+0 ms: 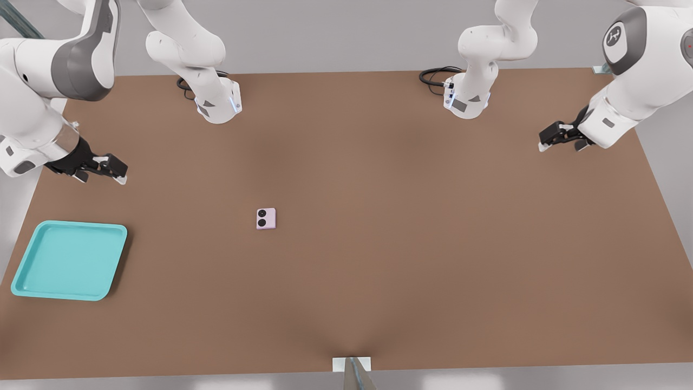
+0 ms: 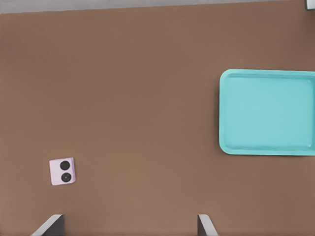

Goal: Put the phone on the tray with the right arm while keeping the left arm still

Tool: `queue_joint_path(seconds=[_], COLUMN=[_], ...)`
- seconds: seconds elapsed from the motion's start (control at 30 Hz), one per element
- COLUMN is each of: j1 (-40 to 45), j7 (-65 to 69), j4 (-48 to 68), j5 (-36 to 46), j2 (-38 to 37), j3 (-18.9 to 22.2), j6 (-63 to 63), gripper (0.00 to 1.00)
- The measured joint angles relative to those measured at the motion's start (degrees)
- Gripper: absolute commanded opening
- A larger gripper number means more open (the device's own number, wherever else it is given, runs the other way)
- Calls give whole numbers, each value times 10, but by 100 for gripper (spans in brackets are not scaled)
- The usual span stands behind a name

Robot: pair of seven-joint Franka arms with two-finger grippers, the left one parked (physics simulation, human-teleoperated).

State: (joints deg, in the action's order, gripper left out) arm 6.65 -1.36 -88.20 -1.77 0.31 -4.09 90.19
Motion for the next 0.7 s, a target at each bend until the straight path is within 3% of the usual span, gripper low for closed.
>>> queue_joint_path(seconds=[0.07, 0.17, 0.27, 0.4, 0.7], j1=[8, 48, -57, -160, -119], j7=[-2, -15, -32, -80, -180], j4=[2, 1, -51, -103, -220], j5=[1, 0, -4, -28, -41], j2=[7, 62, 120, 190, 230], j3=[-7, -74, -123, -131, -132], j6=[1, 17, 72, 167, 332], gripper=[100, 100, 100, 100, 100])
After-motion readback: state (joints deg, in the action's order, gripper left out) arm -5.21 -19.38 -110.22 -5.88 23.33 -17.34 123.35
